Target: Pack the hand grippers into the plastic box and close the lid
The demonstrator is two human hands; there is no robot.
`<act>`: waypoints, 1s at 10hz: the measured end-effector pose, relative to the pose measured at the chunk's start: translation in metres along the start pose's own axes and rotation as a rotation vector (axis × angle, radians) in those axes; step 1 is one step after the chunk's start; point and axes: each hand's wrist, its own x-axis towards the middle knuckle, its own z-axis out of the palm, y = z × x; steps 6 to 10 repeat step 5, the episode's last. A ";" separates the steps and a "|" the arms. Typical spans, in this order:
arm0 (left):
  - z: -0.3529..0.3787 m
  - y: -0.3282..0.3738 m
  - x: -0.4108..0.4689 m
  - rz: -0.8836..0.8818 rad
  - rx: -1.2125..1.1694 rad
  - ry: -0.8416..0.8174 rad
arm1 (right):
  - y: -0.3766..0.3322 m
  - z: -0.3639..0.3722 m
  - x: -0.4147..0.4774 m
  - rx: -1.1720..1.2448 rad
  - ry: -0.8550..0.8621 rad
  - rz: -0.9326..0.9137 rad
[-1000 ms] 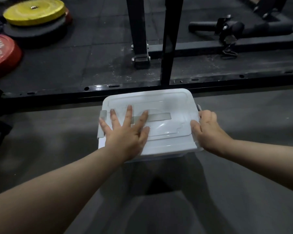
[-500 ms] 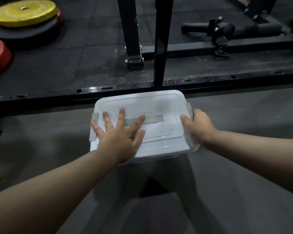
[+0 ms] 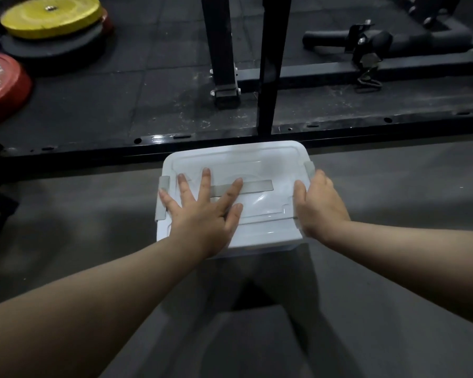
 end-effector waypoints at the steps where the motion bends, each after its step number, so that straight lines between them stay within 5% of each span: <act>1: -0.004 0.001 -0.003 0.006 0.003 -0.034 | -0.003 -0.004 -0.003 0.020 -0.002 0.007; 3: -0.006 -0.037 -0.028 0.044 0.006 -0.078 | -0.004 -0.003 -0.004 -0.026 -0.051 -0.035; 5: 0.002 -0.139 -0.120 0.030 -0.083 0.145 | 0.006 -0.001 -0.001 -0.291 0.104 -0.406; 10: 0.002 -0.139 -0.120 0.030 -0.083 0.145 | 0.006 -0.001 -0.001 -0.291 0.104 -0.406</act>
